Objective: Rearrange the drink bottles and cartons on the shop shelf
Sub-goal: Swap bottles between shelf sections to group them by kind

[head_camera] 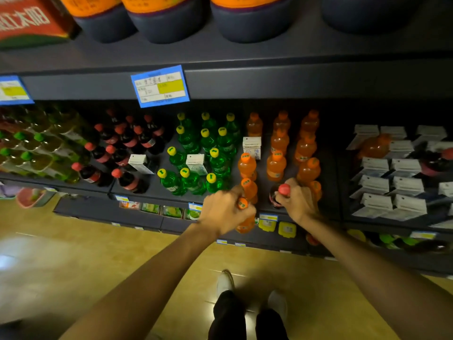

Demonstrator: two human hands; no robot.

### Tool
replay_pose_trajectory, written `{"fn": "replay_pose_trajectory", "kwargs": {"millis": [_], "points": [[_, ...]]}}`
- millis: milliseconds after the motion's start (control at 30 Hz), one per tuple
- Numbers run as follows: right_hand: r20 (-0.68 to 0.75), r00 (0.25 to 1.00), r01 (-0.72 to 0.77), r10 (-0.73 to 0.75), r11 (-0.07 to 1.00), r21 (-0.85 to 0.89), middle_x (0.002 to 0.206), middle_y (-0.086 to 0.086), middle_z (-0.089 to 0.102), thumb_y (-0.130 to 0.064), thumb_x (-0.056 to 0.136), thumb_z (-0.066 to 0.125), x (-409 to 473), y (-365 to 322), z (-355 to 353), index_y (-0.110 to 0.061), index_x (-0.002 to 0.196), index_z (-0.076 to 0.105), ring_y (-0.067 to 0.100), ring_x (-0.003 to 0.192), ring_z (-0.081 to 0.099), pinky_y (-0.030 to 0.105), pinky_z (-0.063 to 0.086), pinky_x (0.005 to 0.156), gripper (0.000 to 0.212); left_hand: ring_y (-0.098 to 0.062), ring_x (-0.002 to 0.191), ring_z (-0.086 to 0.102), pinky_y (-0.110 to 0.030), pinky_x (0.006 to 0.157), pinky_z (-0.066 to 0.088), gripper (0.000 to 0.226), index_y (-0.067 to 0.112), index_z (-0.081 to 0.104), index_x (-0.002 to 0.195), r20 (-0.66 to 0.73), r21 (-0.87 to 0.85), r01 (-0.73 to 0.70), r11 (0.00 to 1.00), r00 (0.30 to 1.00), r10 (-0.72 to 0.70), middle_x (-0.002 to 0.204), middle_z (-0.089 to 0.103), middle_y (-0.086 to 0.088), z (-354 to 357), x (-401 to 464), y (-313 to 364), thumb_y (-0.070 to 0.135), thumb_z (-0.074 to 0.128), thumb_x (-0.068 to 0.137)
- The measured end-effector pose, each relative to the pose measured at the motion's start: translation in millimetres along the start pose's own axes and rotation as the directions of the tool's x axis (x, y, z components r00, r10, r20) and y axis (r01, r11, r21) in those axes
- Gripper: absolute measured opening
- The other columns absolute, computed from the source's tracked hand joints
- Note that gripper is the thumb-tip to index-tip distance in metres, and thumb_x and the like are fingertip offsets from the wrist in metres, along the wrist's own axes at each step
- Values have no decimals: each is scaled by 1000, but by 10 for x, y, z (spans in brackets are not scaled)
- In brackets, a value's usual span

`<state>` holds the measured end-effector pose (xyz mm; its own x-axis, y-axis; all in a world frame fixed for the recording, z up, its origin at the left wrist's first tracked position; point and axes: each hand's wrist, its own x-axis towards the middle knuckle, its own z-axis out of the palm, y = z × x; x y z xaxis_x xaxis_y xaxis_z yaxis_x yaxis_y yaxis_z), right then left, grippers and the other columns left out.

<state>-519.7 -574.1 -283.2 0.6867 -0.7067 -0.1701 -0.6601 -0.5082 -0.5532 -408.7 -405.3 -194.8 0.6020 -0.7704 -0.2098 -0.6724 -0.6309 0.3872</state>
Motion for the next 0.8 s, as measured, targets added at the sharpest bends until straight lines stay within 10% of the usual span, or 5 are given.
{"fn": "replay_pose_trajectory", "kwargs": {"millis": [800], "points": [[-275,961,8,41,984,176,69,1,62,-26,70,82,-948,792,-565,-12,87,62,20,64,59,37,51,53,30,-34,105,54,-39,85,42,35,2,52,114,199,151,-11,989,980,-19,113,57,-21,739,950,602,33,43,99]]}}
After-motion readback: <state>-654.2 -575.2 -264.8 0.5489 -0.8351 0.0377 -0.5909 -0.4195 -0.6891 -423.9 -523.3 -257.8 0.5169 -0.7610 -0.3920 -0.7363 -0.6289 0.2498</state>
